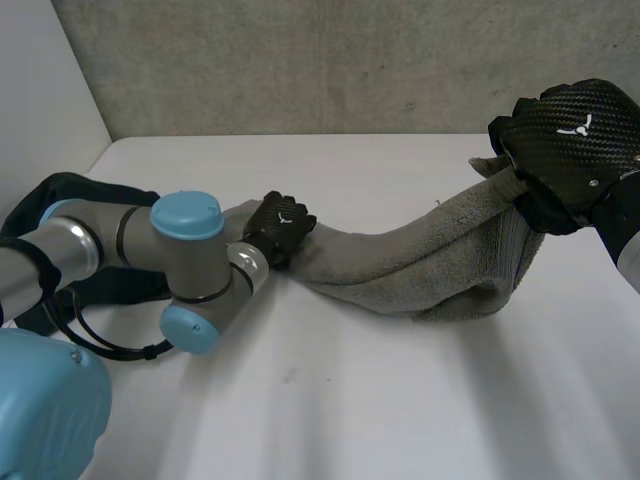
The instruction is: Fold the laundry.
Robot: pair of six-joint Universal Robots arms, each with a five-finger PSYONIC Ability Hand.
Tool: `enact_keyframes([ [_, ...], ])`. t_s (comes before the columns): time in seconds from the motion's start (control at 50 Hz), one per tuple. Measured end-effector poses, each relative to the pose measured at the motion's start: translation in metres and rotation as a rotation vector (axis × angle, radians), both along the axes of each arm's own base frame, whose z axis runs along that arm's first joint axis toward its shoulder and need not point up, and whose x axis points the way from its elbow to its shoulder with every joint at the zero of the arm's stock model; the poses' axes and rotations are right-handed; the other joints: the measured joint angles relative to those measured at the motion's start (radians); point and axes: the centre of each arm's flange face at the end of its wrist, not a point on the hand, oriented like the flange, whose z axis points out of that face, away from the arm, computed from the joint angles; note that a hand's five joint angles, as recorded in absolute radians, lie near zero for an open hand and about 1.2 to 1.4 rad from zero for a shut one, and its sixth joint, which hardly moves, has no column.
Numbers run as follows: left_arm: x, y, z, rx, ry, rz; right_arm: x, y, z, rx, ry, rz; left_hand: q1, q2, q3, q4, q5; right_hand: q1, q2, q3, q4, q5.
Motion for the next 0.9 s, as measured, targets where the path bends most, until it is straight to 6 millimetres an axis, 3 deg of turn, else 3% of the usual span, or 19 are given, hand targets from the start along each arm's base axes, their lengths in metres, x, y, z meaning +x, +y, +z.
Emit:
enact_keyframes([
  [0.08,0.000,-0.003,-0.001,0.009,-0.006,0.005,0.000,-0.001,-0.001,0.001,0.001,0.001,0.130,0.237,0.257,0.257,0.223,0.000,0.000,0.000,0.000,0.000],
  [0.24,0.010,-0.034,0.027,-0.058,0.020,0.117,0.009,-0.025,-0.007,0.024,0.010,0.001,0.130,0.261,0.281,0.283,0.225,0.004,0.000,0.000,0.000,0.000],
  [0.26,0.015,-0.048,0.053,-0.122,0.061,0.175,0.015,-0.042,-0.006,0.025,0.009,-0.004,0.130,0.261,0.281,0.283,0.225,0.006,0.000,0.000,0.000,0.000],
  [0.32,0.020,-0.059,0.095,-0.210,0.150,0.232,0.024,-0.069,-0.001,0.002,-0.008,-0.019,0.130,0.261,0.281,0.283,0.225,0.006,0.000,0.000,0.000,0.000],
  [0.36,0.022,-0.061,0.114,-0.246,0.195,0.246,0.028,-0.081,0.004,-0.019,-0.024,-0.031,0.130,0.261,0.281,0.283,0.225,0.006,0.000,0.000,0.000,0.000],
  [0.38,0.025,-0.062,0.142,-0.294,0.264,0.259,0.033,-0.098,0.012,-0.057,-0.057,-0.049,0.130,0.261,0.281,0.283,0.225,0.006,0.000,0.000,0.000,0.000],
  [0.42,0.027,-0.062,0.161,-0.325,0.311,0.266,0.036,-0.109,0.019,-0.089,-0.085,-0.064,0.130,0.261,0.281,0.283,0.225,0.006,0.000,0.000,0.000,0.000],
  [0.44,0.030,-0.059,0.185,-0.364,0.371,0.272,0.040,-0.122,0.027,-0.131,-0.124,-0.081,0.130,0.261,0.281,0.283,0.225,0.006,0.000,0.000,0.000,0.000],
  [0.52,0.037,-0.050,0.220,-0.412,0.465,0.288,0.044,-0.142,0.044,-0.212,-0.205,-0.110,0.130,0.263,0.284,0.284,0.225,0.006,0.000,0.000,0.000,0.000],
  [0.56,0.042,-0.045,0.228,-0.412,0.485,0.312,0.045,-0.147,0.049,-0.237,-0.233,-0.118,0.130,0.264,0.285,0.284,0.225,0.006,0.000,0.000,0.000,0.000],
  [0.68,0.058,-0.021,0.222,-0.344,0.459,0.372,0.042,-0.150,0.038,-0.201,-0.231,-0.133,0.130,0.264,0.285,0.287,0.225,0.006,0.000,0.000,0.000,0.000],
  [0.8,0.074,0.024,0.175,-0.184,0.328,0.390,0.032,-0.125,-0.007,0.040,-0.071,-0.131,0.130,0.265,0.285,0.287,0.225,0.006,0.000,0.000,0.000,0.000],
  [0.9,0.087,0.076,0.123,-0.007,0.181,0.374,0.010,-0.095,-0.060,0.315,0.174,-0.130,0.130,0.265,0.285,0.287,0.225,0.006,0.000,0.000,0.000,0.000],
])
